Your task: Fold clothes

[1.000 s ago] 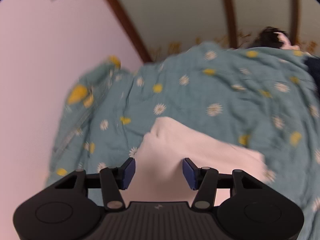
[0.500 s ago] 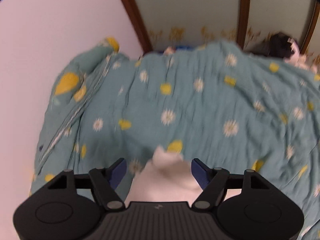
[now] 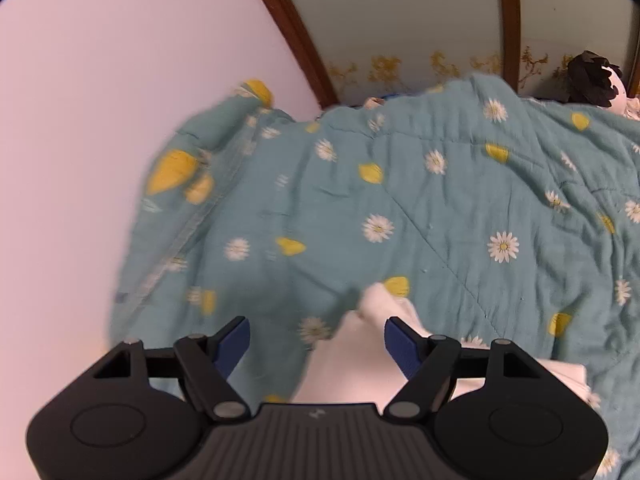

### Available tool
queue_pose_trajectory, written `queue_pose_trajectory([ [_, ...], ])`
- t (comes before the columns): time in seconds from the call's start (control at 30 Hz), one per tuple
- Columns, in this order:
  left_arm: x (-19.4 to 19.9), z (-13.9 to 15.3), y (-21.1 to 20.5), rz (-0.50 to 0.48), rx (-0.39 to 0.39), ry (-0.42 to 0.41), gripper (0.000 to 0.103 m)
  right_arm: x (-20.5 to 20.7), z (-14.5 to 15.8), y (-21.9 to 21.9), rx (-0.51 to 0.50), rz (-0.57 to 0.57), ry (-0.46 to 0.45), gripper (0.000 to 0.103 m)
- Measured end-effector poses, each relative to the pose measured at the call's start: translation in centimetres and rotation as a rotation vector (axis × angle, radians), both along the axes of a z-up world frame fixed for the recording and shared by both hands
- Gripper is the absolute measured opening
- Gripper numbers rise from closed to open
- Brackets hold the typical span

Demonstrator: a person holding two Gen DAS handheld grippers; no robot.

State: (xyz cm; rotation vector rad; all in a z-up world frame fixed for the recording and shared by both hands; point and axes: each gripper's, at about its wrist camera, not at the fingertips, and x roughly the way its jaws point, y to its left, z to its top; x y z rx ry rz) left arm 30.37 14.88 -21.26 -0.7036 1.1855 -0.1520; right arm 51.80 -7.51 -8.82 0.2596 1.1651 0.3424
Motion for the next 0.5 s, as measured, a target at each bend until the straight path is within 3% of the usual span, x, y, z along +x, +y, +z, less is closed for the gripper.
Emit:
queue_pose_trajectory([
  [0.07, -0.3, 0.1, -0.3, 0.001, 0.017, -0.015, 0.095, 0.1, -0.5, 1.4, -0.037, 0.051, 0.047, 0.06],
  [0.13, -0.6, -0.1, -0.6, 0.002, 0.042, -0.028, 0.096, 0.9, -3.8, 2.3, -0.01, 0.029, 0.111, 0.053],
  [0.2, -0.8, -0.4, -0.8, 0.003, 0.072, -0.04, 0.097, 1.4, -7.6, 3.0, -0.005, -0.016, 0.158, 0.05],
  [0.27, -0.6, -0.7, -0.9, 0.003, 0.079, -0.041, 0.097, 1.0, -11.0, 3.6, -0.042, -0.072, 0.141, 0.049],
  [0.3, -0.5, -0.7, -0.9, -0.005, 0.074, -0.035, 0.097, 0.8, -11.3, 4.0, -0.045, -0.078, 0.118, 0.053],
  [0.33, -0.5, -0.6, -0.9, -0.013, 0.07, -0.03, 0.097, 0.7, -10.8, 4.4, -0.043, -0.064, 0.113, 0.066],
  [0.37, -0.4, -0.5, -0.8, -0.02, 0.062, -0.027, 0.096, 0.8, -10.2, 4.7, -0.042, -0.044, 0.114, 0.07],
  [0.47, 0.1, 0.6, 0.5, -0.029, -0.035, -0.005, 0.093, -0.1, -6.2, 4.2, 0.011, 0.026, 0.074, 0.069],
  [0.5, 0.2, 1.1, 2.2, 0.012, -0.126, -0.01, 0.093, -0.8, -5.0, 3.6, 0.049, 0.03, 0.058, 0.069],
])
